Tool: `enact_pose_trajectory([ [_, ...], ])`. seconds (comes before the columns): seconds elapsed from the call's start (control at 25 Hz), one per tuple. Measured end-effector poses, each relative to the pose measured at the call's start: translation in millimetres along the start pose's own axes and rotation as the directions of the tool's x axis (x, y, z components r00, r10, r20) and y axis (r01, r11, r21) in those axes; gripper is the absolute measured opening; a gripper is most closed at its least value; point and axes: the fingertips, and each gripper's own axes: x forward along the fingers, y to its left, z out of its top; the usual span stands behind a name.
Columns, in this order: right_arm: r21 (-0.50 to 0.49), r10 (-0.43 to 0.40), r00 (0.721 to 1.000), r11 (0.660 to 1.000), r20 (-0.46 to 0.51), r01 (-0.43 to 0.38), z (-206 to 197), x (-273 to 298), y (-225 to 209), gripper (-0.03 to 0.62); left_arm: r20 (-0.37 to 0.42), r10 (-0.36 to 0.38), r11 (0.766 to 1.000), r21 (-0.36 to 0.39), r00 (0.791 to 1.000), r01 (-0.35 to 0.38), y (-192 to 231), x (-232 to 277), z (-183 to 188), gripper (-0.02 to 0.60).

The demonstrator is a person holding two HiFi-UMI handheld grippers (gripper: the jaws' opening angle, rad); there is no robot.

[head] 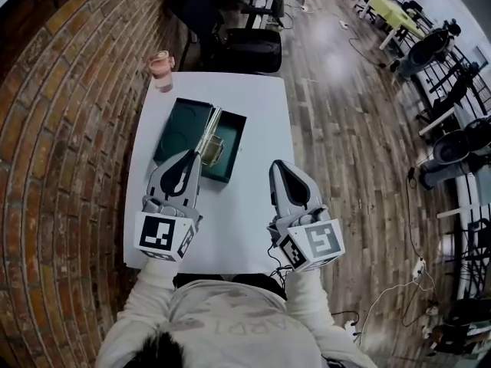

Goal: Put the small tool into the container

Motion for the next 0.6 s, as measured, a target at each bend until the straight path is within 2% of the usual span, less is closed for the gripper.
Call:
enact_pose_trajectory([
  [0.28,-0.014,-0.071,0.997,0.997,-0.036,0.071,-11.8,16.2,-6.8,0.011,-0.081,-0.042,0.999,-0.024,0.996,0.040,21.3,40.4,-43.2,0.032],
  [0.6,-0.016,-0.149,0.985,0.989,-0.089,0.149,-31.1,27.2,-14.7,0.011,-0.183,-0.072,0.997,-0.043,0.981,0.066,40.5,81.6,-98.7,0.032],
])
